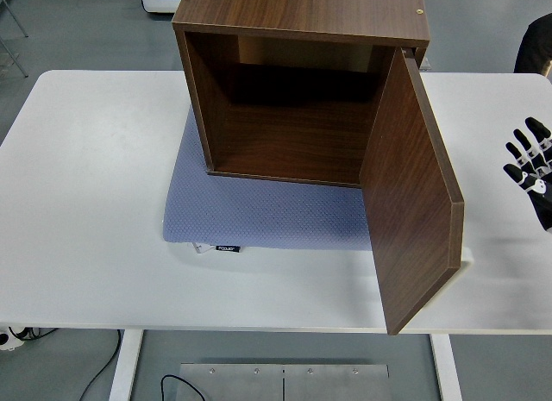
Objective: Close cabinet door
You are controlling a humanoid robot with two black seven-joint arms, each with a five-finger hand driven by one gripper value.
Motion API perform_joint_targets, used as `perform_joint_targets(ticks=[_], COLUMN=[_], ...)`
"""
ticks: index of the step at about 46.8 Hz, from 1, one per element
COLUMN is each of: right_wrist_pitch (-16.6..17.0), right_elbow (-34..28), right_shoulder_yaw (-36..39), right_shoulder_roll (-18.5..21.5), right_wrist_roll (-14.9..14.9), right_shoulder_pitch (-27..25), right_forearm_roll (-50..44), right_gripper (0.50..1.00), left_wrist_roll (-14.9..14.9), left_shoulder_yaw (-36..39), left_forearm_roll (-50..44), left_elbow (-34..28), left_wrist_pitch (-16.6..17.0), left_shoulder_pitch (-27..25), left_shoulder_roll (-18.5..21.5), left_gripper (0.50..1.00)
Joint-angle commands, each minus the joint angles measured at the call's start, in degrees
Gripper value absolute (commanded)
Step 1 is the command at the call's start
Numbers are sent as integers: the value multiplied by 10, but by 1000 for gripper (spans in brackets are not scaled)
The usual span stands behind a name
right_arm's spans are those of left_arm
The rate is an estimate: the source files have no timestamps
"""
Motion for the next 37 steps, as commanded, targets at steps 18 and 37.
perform_joint_targets(ticks=[18, 37], right_wrist_pitch=[35, 67], right_elbow=[11, 50], right_shoulder_yaw=[-24, -60], right_shoulder_roll=[0, -1], right_wrist_roll=[0, 0], right_shoulder_pitch=[-2, -1], right_forearm_roll=[-6, -45], right_gripper=[1000, 1000], left_wrist_roll=[0, 0], left_shoulder_yaw=[0, 0], left_forearm_roll=[0, 0], left_elbow=[0, 0], left_wrist_pitch=[0, 0], left_shoulder_pitch=[0, 0], left_shoulder_roll=[0, 0], left_gripper=[1000, 1000])
